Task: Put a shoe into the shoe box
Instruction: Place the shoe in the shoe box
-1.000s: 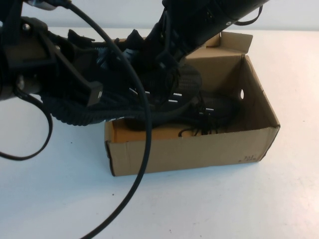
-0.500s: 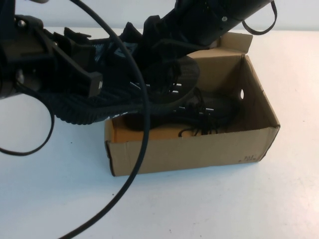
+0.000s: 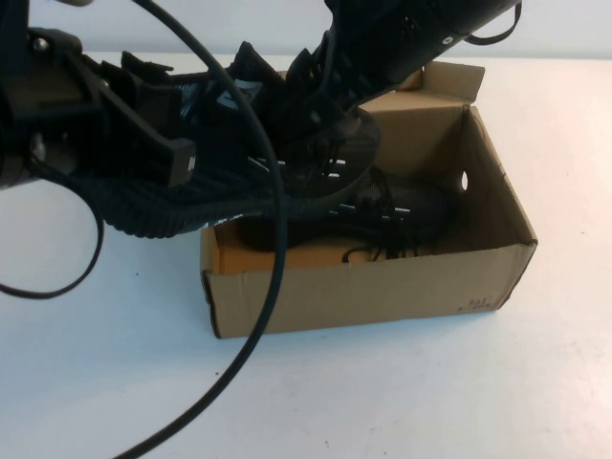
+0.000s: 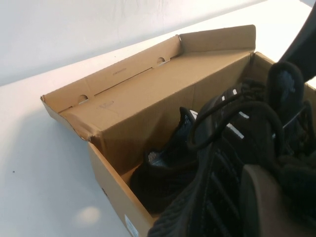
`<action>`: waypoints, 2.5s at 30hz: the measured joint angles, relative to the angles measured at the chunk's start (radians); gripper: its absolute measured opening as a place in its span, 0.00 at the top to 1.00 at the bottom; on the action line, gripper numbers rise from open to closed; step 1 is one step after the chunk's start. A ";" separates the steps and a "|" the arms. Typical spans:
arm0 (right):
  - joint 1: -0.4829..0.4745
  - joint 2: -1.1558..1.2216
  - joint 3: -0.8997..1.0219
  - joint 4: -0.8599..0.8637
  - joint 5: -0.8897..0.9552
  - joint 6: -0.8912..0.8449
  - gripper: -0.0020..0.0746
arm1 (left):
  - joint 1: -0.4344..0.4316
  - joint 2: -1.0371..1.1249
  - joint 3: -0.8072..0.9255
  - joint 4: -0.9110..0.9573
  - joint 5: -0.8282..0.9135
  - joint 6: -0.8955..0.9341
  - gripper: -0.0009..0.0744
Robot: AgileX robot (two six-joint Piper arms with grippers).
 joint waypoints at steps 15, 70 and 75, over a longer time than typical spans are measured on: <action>-0.147 -0.035 0.021 -0.087 0.006 0.304 0.31 | 0.000 0.000 0.000 0.002 -0.002 0.000 0.96; -0.470 -0.041 0.480 1.046 -0.087 -0.172 0.39 | 0.000 0.000 0.000 -0.076 -0.268 -0.139 0.96; -0.471 -0.037 0.480 1.092 -0.109 -0.240 0.67 | 0.000 -0.002 0.000 -0.077 -0.263 -0.139 0.96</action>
